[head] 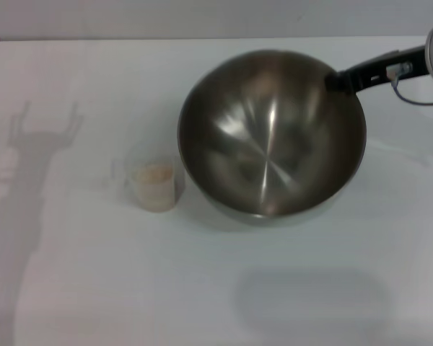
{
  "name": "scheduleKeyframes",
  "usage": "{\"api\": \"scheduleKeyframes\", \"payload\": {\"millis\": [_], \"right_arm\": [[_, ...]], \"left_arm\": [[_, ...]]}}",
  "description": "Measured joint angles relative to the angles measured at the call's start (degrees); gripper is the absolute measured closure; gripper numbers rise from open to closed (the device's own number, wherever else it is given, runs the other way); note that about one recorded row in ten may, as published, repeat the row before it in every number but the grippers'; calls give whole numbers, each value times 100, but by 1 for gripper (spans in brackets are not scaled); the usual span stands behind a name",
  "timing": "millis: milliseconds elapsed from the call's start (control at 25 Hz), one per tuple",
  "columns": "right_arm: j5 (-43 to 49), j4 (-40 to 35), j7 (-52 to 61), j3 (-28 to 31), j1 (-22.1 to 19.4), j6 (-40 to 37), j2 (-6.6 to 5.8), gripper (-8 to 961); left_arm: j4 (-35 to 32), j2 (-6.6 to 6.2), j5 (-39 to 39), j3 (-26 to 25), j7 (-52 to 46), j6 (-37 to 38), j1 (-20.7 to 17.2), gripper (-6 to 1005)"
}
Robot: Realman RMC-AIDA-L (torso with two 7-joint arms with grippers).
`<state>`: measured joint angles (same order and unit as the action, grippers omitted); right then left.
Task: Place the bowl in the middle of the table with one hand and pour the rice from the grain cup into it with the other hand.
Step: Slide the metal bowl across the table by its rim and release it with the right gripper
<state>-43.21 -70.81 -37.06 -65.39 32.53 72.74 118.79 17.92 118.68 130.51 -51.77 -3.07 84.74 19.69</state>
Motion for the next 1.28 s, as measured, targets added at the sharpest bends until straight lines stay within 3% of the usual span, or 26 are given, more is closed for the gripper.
{"api": "scheduleKeyframes", "payload": {"millis": [520, 1280], "right_arm": [[-399, 909, -292, 57, 191, -216, -3, 922], [79, 838, -147, 21, 197, -122, -34, 915]], "left_arm": [[-4, 3, 0, 0, 0, -24, 31, 166], [45, 15, 3, 46, -39, 87, -25, 171]]}}
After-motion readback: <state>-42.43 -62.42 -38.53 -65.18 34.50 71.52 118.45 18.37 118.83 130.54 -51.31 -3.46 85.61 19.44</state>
